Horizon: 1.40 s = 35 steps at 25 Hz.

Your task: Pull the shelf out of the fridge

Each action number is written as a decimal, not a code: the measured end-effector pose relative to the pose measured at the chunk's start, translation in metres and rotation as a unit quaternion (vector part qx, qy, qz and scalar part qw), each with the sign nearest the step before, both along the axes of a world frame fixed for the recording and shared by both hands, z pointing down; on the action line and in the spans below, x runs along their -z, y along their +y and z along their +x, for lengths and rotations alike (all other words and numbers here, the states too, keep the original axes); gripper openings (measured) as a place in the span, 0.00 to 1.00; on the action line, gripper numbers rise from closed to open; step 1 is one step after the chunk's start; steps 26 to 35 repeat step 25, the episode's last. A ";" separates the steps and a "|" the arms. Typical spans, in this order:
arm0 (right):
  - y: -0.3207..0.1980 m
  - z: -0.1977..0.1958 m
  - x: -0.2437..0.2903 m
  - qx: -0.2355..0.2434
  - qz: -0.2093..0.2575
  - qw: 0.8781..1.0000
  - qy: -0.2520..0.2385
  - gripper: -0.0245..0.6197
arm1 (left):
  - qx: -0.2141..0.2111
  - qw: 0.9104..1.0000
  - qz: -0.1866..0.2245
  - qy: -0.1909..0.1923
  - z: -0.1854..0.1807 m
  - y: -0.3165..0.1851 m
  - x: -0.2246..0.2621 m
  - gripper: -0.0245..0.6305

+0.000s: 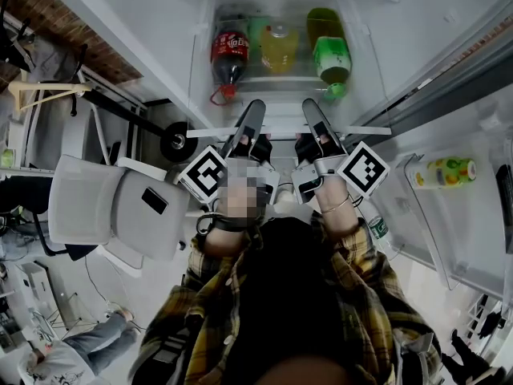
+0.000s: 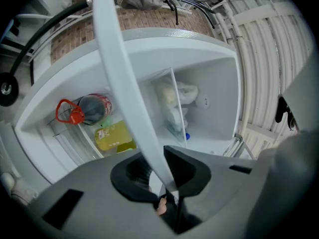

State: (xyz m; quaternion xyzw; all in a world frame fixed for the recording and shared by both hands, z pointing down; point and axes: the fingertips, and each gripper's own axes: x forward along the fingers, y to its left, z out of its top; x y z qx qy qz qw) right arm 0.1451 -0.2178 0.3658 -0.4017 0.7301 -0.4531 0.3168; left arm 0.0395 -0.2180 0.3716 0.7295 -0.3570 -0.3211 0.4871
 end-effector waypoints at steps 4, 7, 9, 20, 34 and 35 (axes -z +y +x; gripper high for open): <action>0.000 0.000 0.002 0.002 0.001 1.000 0.003 0.12 | 0.001 1.000 0.001 -0.015 -0.002 0.000 0.000 0.13; 0.001 -0.001 0.003 0.002 0.000 1.000 0.001 0.12 | 0.001 1.000 0.000 -0.002 -0.001 0.001 0.003 0.13; 0.001 0.000 0.003 0.002 -0.001 1.000 0.004 0.12 | 0.000 1.000 0.000 0.003 0.000 0.001 0.004 0.13; 0.006 0.001 0.003 0.000 0.003 1.000 0.004 0.12 | -0.001 1.000 0.000 0.007 0.001 0.006 0.003 0.13; 0.003 -0.001 0.006 0.002 0.001 1.000 0.000 0.12 | -0.001 1.000 -0.001 -0.004 -0.001 0.003 0.004 0.13; 0.003 -0.001 0.006 0.002 0.001 1.000 0.000 0.12 | -0.001 1.000 -0.001 -0.004 -0.001 0.003 0.004 0.13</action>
